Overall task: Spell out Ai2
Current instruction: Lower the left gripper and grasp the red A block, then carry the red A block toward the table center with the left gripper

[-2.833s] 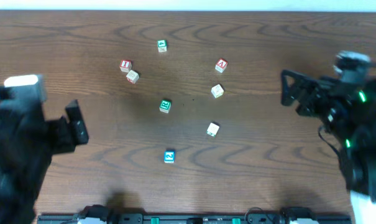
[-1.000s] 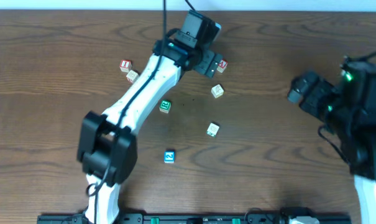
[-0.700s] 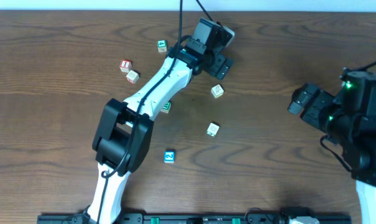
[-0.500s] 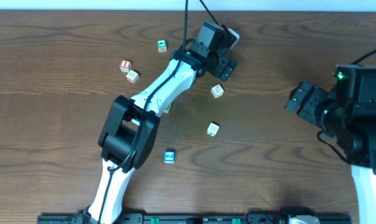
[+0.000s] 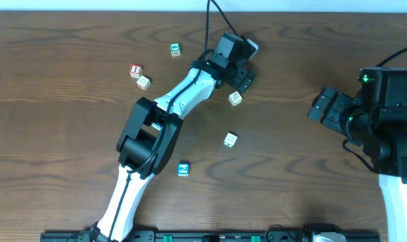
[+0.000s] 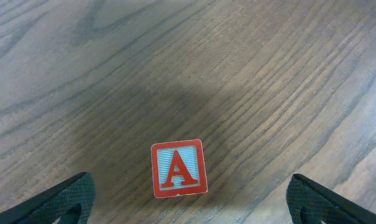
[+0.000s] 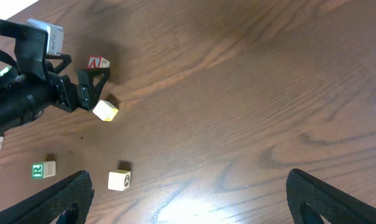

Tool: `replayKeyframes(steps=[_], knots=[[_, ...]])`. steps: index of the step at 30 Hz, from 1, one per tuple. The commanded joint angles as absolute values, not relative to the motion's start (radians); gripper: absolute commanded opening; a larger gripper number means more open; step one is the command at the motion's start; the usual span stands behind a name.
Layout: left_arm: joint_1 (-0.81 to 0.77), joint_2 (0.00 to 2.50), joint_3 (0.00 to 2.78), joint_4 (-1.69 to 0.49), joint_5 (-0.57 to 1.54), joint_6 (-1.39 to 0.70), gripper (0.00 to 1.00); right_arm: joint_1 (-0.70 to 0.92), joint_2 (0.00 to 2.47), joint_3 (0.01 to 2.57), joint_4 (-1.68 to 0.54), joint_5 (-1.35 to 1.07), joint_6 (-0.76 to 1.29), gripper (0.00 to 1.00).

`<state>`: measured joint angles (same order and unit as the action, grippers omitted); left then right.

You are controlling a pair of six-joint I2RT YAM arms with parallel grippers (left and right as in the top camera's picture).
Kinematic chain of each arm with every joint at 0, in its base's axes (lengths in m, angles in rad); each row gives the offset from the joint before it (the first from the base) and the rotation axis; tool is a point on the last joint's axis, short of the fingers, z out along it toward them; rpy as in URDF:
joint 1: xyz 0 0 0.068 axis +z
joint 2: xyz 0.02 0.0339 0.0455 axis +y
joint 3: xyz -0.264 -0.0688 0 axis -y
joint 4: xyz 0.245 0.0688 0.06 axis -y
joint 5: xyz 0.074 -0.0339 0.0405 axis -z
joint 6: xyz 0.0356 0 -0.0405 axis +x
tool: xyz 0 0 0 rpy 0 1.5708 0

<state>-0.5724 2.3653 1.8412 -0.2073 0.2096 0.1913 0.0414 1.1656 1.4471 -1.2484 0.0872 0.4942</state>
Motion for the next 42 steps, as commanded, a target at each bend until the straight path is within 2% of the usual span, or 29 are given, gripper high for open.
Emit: replayKeyframes(steps=[1,6,8,10,14,17,26,29,31,37,42], knots=[[-0.573,2.406,1.855,-0.205,0.199,0.193,0.96,0.034,1.156,1.457,-1.253,0.105,0.473,0.99],[-0.573,2.433,1.855,-0.2,0.199,0.178,0.94,0.034,1.156,1.457,-1.258,0.105,0.466,0.99],[-0.573,2.433,1.855,-0.186,0.199,0.178,0.89,0.034,1.156,1.457,-1.26,0.105,0.465,0.99],[-0.572,2.433,1.855,-0.15,0.199,0.178,0.78,0.034,1.156,1.457,-1.262,0.105,0.462,0.99],[-0.569,2.433,1.855,-0.118,0.198,0.151,0.64,0.034,1.156,1.457,-1.272,0.11,0.46,0.99],[-0.569,2.433,1.855,-0.119,0.191,0.149,0.6,0.034,1.156,1.457,-1.274,0.117,0.455,0.99],[-0.569,2.433,1.855,-0.126,0.148,0.149,0.35,0.034,1.156,1.457,-1.275,0.117,0.455,0.99],[-0.569,2.433,1.855,-0.126,0.146,0.149,0.32,0.034,1.156,1.457,-1.276,0.117,0.455,0.99],[-0.569,2.433,1.855,-0.127,0.146,0.149,0.24,0.034,1.156,1.457,-1.276,0.117,0.455,0.99],[-0.569,2.432,1.855,-0.125,0.141,0.147,0.23,0.034,1.156,1.457,-1.277,0.117,0.455,0.99],[-0.569,2.401,1.855,-0.165,0.014,0.107,0.21,0.034,1.156,1.457,-1.277,0.117,0.455,0.99]])
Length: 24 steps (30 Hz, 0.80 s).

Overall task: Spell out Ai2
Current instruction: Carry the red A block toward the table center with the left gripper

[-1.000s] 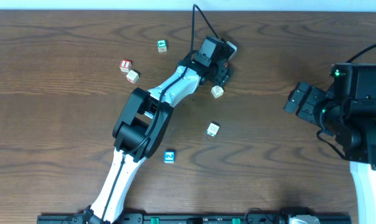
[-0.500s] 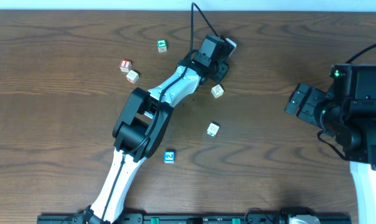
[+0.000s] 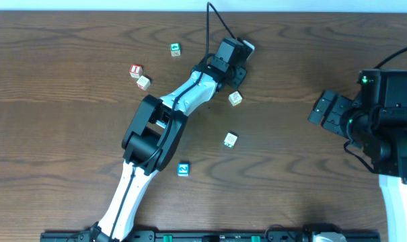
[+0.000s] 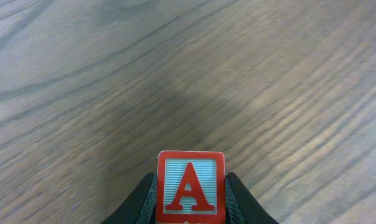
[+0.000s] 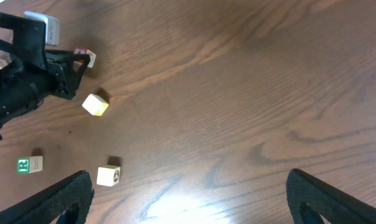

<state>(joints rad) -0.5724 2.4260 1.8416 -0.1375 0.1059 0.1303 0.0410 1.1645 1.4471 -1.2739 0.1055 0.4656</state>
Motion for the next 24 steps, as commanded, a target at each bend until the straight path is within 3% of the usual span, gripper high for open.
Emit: replayKeyframes(steps=[1,5,12,24], knots=[[-0.569,2.391,1.855,-0.181,0.006,0.108,0.21,0.034,1.156,1.457,-1.277,0.117,0.455,0.99],[-0.569,2.311,1.855,-0.284,-0.067,0.104,0.15,0.034,1.156,1.457,-1.277,0.117,0.455,0.99],[-0.569,2.129,1.855,-0.487,-0.212,0.05,0.15,0.034,1.156,1.457,-1.292,0.117,0.455,0.99],[-0.517,1.842,1.855,-0.979,-0.182,-0.177,0.13,0.034,1.156,1.457,-1.34,0.116,0.455,0.99]])
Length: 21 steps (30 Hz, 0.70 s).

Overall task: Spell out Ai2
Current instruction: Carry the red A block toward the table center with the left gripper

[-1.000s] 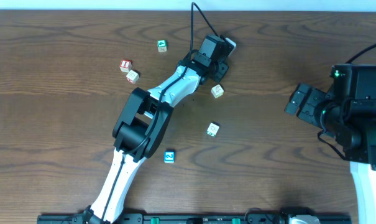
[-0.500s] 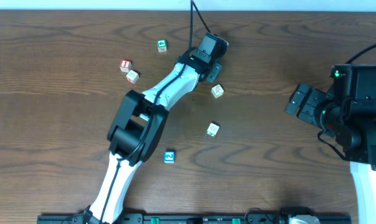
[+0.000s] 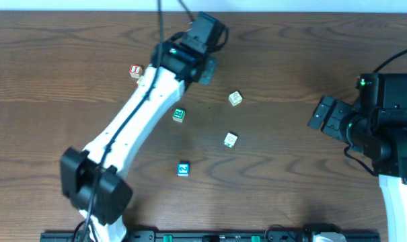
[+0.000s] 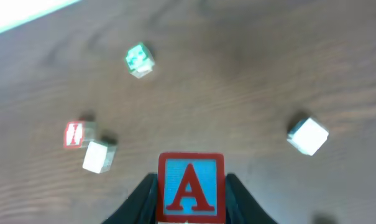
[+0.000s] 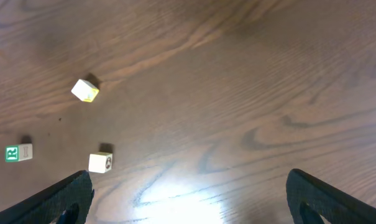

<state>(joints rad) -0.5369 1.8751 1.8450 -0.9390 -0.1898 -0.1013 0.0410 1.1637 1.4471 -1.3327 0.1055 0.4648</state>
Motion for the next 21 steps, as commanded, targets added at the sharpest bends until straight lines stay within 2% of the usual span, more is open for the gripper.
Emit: replayKeyframes(steps=[1,4,8,12,21], knots=[[-0.51,1.834,1.855,-1.02,-0.16,-0.182,0.12,0.034,1.156,1.457,-1.344,0.116,0.455,0.99],[-0.501,1.831,1.847,-1.075,-0.118,-0.181,0.11,0.034,1.156,1.457,-1.355,0.116,0.455,0.99],[-0.501,1.831,1.782,-1.042,-0.071,-0.18,0.1,0.034,1.156,1.457,-1.371,0.116,0.455,0.99],[-0.5,1.829,1.633,-0.906,-0.009,-0.182,0.1,0.034,1.156,1.457,-1.382,0.117,0.455,0.99],[-0.5,1.829,1.303,-0.516,-0.033,-0.227,0.09,0.034,1.156,1.457,-1.385,0.116,0.455,0.99]])
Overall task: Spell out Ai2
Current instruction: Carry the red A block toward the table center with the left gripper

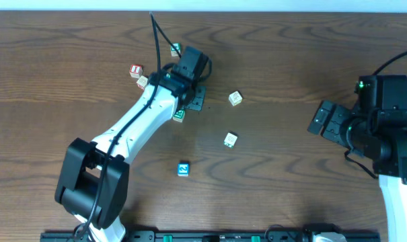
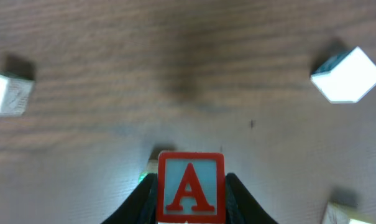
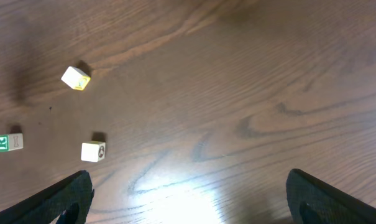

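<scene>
The red-framed block with a red letter A (image 2: 191, 186) is clamped between the black fingers of my left gripper (image 2: 191, 202), shut on it just above the wood. Overhead, that gripper (image 1: 192, 99) hangs at the table's back middle, right beside a green block (image 1: 179, 115), whose edge peeks out behind the A (image 2: 144, 177). The green block (image 3: 7, 143) carries a white mark that looks like a 2. A red-and-white I block (image 1: 135, 70) lies further left. My right gripper (image 3: 188, 208) stands open over bare wood at the right (image 1: 327, 119).
More loose blocks: a second green one (image 1: 175, 49) at the back, a beige one (image 1: 143, 82) by the I block, a yellowish one (image 1: 235, 99), a white one (image 1: 230, 140), a blue one (image 1: 183, 169) toward the front. The table's back edge is close behind.
My left gripper, still shut on the A block, has moved from near the back edge toward the front and lower, and is now next to the green block. The right arm barely shifted.
My left gripper first stood open around the A block lying at the back of the table. Then it was shut on it. After that it held the block high and further left, and now holds it low beside the green block.
</scene>
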Tool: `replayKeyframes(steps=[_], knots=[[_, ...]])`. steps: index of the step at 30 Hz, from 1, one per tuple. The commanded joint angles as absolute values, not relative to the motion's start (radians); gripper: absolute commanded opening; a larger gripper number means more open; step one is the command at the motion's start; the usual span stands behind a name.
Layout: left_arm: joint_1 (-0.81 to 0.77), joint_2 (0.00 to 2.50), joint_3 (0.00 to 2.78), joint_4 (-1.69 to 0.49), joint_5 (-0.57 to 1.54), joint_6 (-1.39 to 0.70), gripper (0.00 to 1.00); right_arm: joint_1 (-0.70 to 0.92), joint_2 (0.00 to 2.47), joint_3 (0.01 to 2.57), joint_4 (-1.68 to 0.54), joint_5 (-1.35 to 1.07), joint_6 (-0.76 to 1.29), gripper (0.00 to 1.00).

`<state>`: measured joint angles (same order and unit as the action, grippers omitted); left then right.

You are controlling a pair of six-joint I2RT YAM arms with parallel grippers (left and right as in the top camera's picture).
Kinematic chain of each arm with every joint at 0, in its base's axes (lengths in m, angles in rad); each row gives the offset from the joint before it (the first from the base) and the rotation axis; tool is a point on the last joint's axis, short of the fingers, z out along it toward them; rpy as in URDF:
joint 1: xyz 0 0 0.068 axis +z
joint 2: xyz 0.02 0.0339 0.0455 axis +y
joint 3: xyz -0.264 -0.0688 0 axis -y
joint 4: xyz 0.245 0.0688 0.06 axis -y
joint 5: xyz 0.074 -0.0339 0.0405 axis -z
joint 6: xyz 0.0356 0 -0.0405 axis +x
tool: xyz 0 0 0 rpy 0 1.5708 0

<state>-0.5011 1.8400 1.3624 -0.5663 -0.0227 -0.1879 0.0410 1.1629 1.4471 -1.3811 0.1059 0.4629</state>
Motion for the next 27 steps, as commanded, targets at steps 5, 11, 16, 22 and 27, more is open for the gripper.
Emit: replayKeyframes(steps=[5,11,16,22,27], knots=[[-0.5,1.829,1.139,-0.324,-0.081,-0.297,0.12,0.034,1.156,1.457,-1.388,0.117,0.455,0.99],[-0.5,1.829,1.073,-0.196,-0.077,-0.296,0.15,0.034,1.156,1.457,-1.388,0.116,0.455,0.99],[-0.5,1.829,1.073,-0.198,-0.058,-0.297,0.15,0.034,1.156,1.457,-1.39,0.116,0.455,0.99],[-0.498,1.829,1.073,-0.284,0.037,-0.382,0.14,0.034,1.156,1.457,-1.391,0.116,0.455,0.99],[-0.495,1.829,1.073,-0.319,0.025,-0.382,0.14,0.034,1.156,1.457,-1.397,0.116,0.455,0.99]])
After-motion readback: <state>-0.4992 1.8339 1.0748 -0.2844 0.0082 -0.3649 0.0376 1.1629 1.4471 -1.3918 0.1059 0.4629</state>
